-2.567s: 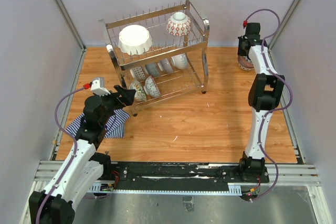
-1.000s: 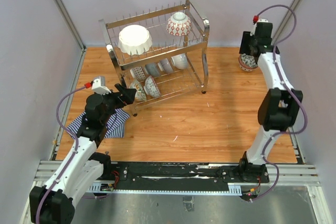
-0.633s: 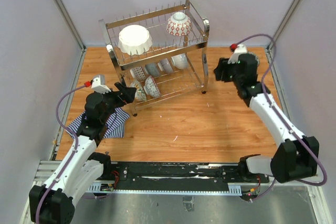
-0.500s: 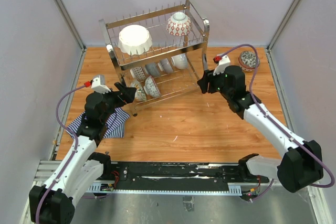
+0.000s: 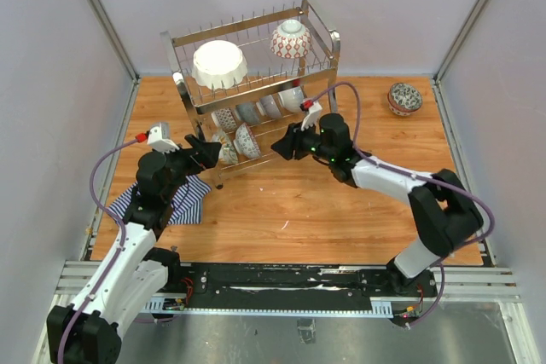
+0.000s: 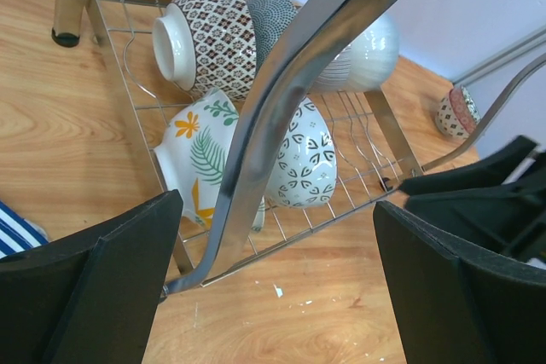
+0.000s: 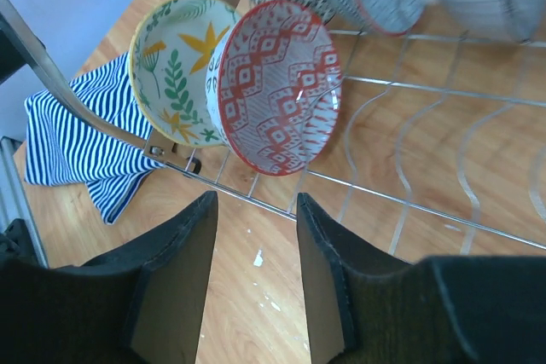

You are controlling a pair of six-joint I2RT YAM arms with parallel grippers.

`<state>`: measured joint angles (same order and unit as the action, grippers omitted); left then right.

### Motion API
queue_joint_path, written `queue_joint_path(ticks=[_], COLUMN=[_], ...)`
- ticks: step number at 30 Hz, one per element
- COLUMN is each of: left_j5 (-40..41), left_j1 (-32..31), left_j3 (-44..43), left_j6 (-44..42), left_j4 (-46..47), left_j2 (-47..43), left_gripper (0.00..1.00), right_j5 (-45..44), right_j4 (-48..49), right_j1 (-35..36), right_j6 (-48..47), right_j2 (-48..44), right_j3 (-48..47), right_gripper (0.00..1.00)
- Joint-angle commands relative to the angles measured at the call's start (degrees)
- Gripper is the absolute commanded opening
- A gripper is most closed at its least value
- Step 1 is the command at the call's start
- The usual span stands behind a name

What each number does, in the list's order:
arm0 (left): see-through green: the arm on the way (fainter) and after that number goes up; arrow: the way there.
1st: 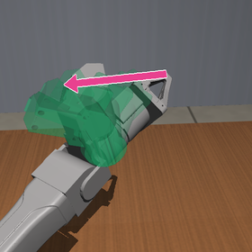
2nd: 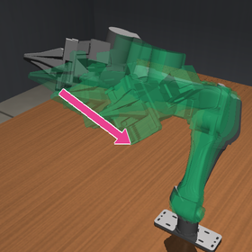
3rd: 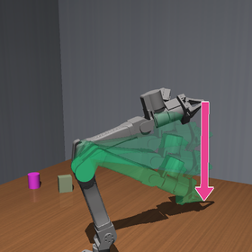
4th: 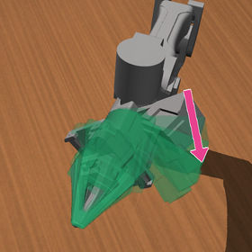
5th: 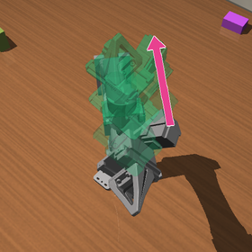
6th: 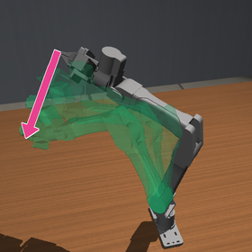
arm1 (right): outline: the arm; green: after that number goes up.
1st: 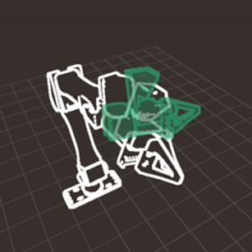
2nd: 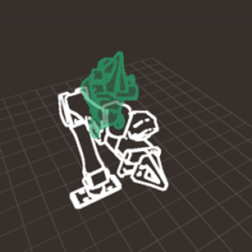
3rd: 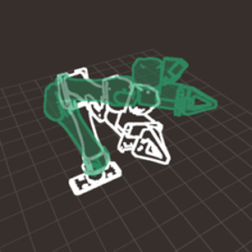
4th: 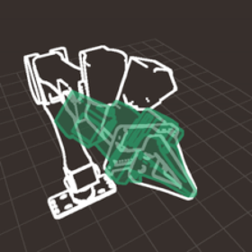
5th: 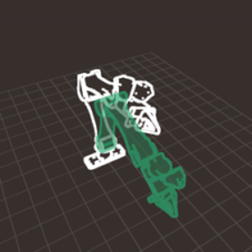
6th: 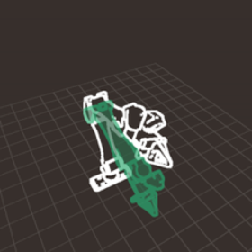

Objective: Unload the bowls from the dish rack
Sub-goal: Pick up the bowl from the dish rack.

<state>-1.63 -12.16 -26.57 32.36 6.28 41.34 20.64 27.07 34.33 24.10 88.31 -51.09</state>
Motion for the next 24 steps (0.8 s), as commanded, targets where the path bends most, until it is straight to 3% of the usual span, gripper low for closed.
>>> queue_joint_path(ticks=[1,11,24], left_j5=[-0.63,-0.14,0.13], left_j1=[-0.38,-0.39,-0.40], left_j3=[0.95,1.47,2.04], left_j6=[-0.19,-0.54,-0.59], left_j4=[1.19,-0.04,-0.13], left_j2=[-1.66,-3.73,-3.69], left_gripper=[1.00,1.00,1.00], right_j5=[4.91,10.73,13.73], right_j4=[11.44,21.09,27.27], right_j1=[2.21,2.30,3.02], right_j6=[5.70,13.95,18.99], right_j2=[6.20,18.88,24.97], right_j3=[-3.62,-10.39,-13.25], right_gripper=[0.43,0.42,0.38])
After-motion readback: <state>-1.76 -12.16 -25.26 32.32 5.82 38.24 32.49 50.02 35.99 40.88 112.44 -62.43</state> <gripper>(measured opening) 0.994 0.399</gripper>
